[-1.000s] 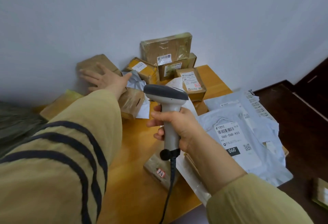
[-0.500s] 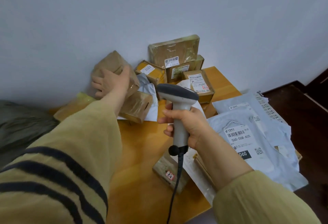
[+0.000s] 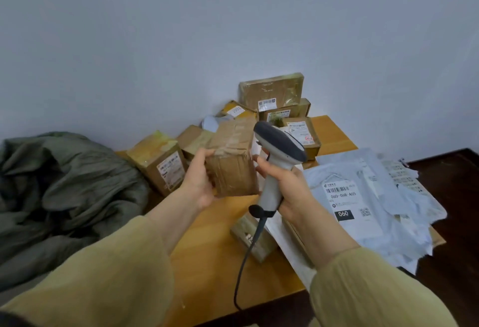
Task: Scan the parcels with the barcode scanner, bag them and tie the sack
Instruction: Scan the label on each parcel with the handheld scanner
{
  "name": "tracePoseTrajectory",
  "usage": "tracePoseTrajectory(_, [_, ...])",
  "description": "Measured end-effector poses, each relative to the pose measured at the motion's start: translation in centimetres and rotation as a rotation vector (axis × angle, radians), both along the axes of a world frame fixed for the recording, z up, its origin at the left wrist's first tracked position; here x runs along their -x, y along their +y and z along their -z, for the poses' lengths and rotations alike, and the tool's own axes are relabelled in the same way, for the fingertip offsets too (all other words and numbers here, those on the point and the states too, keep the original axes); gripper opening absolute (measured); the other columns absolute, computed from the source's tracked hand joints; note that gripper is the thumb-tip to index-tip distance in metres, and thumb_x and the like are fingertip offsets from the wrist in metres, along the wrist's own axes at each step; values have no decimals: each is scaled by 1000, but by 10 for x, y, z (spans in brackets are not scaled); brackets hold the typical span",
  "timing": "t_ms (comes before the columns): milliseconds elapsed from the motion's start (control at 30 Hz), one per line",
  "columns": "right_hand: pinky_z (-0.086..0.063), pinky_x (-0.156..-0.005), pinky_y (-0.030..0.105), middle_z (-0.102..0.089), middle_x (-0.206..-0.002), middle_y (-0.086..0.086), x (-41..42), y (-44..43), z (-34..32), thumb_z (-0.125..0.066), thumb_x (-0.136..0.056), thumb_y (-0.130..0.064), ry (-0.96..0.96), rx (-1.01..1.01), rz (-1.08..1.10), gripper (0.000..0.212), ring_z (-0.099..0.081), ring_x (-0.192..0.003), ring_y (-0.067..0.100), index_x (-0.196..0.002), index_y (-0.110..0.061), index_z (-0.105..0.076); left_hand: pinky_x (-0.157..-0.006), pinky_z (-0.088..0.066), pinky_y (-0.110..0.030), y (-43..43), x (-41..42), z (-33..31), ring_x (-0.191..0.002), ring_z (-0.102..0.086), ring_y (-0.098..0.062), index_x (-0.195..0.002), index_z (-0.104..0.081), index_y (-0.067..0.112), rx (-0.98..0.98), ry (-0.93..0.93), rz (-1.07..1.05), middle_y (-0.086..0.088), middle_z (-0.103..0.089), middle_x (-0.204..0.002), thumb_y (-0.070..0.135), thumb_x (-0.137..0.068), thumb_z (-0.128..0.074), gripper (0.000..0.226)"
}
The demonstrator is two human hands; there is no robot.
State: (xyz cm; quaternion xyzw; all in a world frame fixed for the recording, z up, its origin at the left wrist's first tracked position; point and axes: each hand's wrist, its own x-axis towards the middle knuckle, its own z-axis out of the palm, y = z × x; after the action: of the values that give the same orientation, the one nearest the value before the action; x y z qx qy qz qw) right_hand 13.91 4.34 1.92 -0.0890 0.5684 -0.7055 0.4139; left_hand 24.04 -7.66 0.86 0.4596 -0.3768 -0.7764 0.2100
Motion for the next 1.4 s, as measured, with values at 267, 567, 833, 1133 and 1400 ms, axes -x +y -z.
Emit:
tracePoseTrajectory(267, [-54, -78, 30, -74, -90, -1, -6, 39, -4, -75, -77, -10, 142, 62, -31, 15, -66, -96, 19, -89, -19, -72, -80, -49, -34, 18, -23, -10, -100, -60, -22, -122, -58, 16, 159, -136, 187, -5, -66, -110, -3, -91, -48, 37])
tracePoseTrajectory(567, [-47, -65, 15, -69, -98, -8, -12, 62, -3, -78, -75, -14, 321, 9, -107, 28, -61, -91, 4, -100, -24, -69, -101, -42, -39, 46, -22, -21, -110, -56, -22, -118, -57, 9, 203, -204, 368, -10, -66, -113, 45, -45, -86, 87])
tracePoseTrajectory(833, [-54, -79, 34, -74, -89, 3, -4, 79, -6, -78, -75, -13, 189, -12, 36, 12, -67, -91, 21, -84, -17, -72, -83, -50, -31, 41, -20, -18, -85, -64, -16, -107, -63, 5, 196, -96, 241, -5, -72, -88, 6, -79, -68, 28])
tracePoseTrajectory(1133, [-57, -72, 38, -71, -80, 17, 0, 110, -18, -72, -82, -13, 125, 3, -15, 8, -64, -62, 23, -87, -10, -68, -99, -43, -43, 20, -18, -33, -106, -54, -21, -110, -62, 14, 371, -229, 198, -5, -64, -108, 26, -76, -70, 37])
tracePoseTrajectory(1400, [-45, -50, 27, -58, -58, 10, -7, 120, -20, -73, -81, -10, 278, -110, -202, 13, -47, -46, 18, -80, 0, -64, -92, -49, -40, -15, -14, -70, -108, -55, -25, -140, -36, 6, 665, -489, 262, -11, -54, -127, 50, -66, -78, 96])
